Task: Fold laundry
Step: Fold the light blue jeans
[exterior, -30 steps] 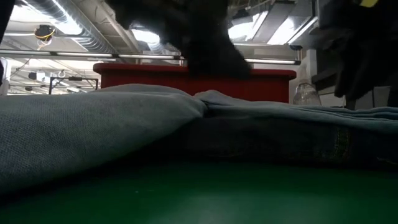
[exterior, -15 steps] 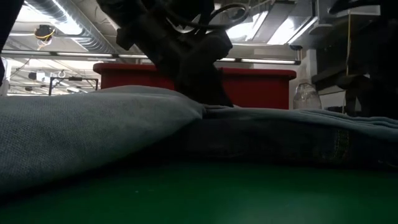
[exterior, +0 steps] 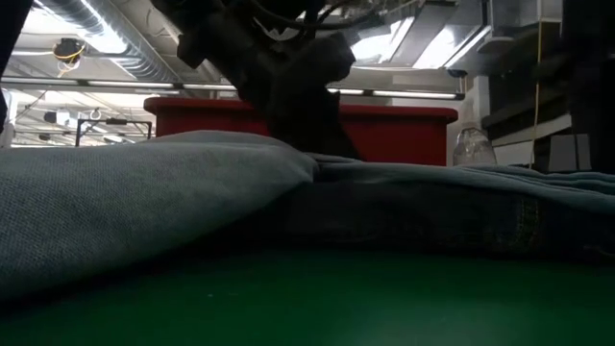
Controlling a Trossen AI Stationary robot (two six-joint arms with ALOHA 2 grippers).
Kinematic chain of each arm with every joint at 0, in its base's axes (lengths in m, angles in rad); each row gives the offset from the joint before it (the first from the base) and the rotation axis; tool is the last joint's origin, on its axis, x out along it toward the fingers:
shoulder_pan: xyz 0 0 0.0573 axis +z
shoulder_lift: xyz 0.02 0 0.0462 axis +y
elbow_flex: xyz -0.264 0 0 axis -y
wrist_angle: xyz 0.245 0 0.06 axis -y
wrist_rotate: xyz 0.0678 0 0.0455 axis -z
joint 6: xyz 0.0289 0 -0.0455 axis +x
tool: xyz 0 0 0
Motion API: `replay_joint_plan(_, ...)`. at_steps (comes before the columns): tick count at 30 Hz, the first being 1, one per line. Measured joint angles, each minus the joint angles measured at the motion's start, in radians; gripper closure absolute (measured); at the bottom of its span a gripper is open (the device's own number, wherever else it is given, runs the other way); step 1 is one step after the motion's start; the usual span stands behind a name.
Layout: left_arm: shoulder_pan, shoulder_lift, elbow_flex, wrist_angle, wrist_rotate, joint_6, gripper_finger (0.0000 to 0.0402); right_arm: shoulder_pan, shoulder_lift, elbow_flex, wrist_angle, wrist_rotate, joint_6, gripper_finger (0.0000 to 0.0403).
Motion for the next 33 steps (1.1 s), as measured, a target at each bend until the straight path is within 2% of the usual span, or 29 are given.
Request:
replay_joint_plan(5, 0.0, -0.012, 0.0, 0.007, 0.007, 0.0, 0.0335, 0.064, -0.002, 0.079, -0.025, -0.009, 0.001, 0.0233)
replay_joint_plan(11, 0.0, -0.013, 0.0, 0.008, 0.008, 0.0, 0.0335, 0.137, -0.002, 0.084, 0.01, -0.053, 0.002, 0.0233)
replay_joint_plan(18, 0.0, -0.013, 0.0, 0.009, 0.008, -0.002, 0.0335, 0.148, -0.002, 0.084, 0.012, -0.13, -0.009, 0.0233)
replay_joint_plan(22, 0.0, -0.013, 0.0, 0.01, 0.008, -0.003, 0.0335, 0.148, 0.001, 0.084, 0.013, -0.133, -0.01, 0.0232)
replay_joint_plan(29, 0.0, -0.014, 0.0, 0.011, 0.008, -0.007, 0.0335, 0.148, 0.074, 0.084, -0.023, -0.101, 0.102, 0.0181)
replay_joint_plan(33, 0.0, -0.014, 0.001, 0.011, 0.007, -0.007, 0.0335, 0.148, 0.119, 0.084, -0.046, -0.129, 0.106, 0.0155)
